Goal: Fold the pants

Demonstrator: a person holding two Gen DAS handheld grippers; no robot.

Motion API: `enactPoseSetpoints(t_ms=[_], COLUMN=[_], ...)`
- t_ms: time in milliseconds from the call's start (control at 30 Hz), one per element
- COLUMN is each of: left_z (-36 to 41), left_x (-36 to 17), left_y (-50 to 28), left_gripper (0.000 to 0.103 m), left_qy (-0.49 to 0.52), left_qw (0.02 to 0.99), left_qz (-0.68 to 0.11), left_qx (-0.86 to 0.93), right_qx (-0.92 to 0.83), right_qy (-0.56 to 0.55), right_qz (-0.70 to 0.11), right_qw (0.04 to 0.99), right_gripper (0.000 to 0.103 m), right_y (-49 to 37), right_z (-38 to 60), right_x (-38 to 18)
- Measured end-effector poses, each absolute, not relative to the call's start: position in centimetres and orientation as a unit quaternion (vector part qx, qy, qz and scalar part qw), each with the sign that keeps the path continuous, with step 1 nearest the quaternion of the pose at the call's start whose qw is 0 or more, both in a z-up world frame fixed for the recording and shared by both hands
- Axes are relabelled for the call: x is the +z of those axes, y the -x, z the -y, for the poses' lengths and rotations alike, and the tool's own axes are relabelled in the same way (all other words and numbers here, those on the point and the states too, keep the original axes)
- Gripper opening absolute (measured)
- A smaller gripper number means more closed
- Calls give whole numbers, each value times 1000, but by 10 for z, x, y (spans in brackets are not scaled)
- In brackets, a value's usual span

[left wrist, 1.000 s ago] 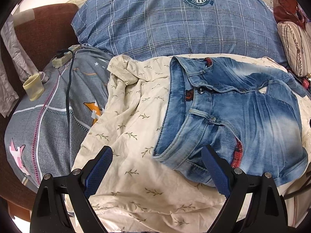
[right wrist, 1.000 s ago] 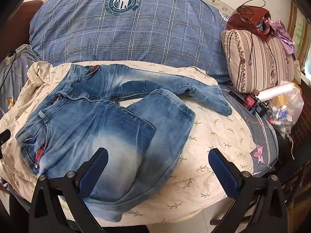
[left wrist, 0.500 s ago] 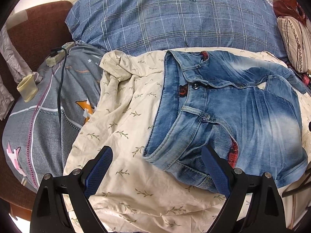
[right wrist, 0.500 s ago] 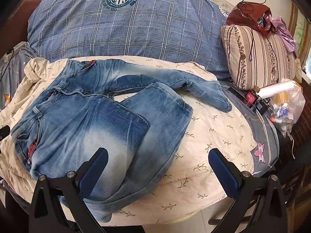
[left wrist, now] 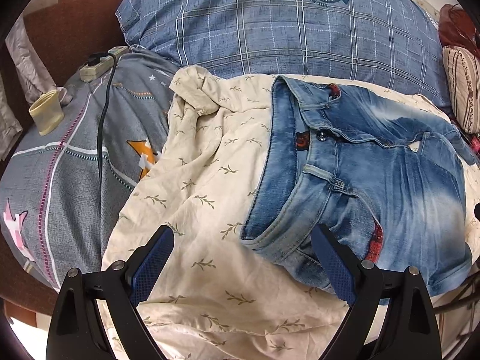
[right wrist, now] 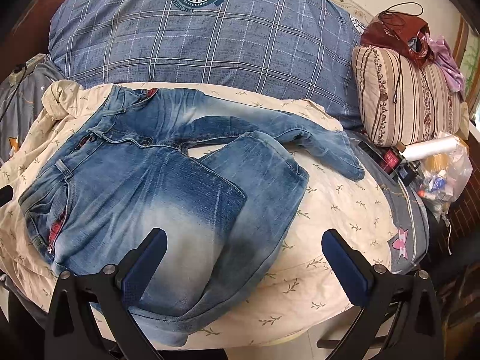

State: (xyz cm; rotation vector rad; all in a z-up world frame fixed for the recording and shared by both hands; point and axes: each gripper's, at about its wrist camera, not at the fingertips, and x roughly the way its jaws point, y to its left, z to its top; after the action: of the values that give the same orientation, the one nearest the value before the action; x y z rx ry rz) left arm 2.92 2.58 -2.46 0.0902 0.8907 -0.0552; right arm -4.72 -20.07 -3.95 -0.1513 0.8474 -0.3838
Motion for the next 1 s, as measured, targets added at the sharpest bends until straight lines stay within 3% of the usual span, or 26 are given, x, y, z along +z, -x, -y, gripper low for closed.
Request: enactPoseSetpoints(t_ms=[833,1000], left_z=[-12,-31], left_x=[-22,-16], left_y=[-39,-49], left_gripper=[93,93], left_qy=[-46,-24], left_qw=[891,881], left_qz=[-450,-471], left_qx=[-39,-42], right_qx=[-178,-186], right_qy=[35,-20], right_qz=[-401,-398], right_qw=[898,898], right_gripper=[103,103], right_y=[56,64], right_z=[213,261], right_x=[-40,-37])
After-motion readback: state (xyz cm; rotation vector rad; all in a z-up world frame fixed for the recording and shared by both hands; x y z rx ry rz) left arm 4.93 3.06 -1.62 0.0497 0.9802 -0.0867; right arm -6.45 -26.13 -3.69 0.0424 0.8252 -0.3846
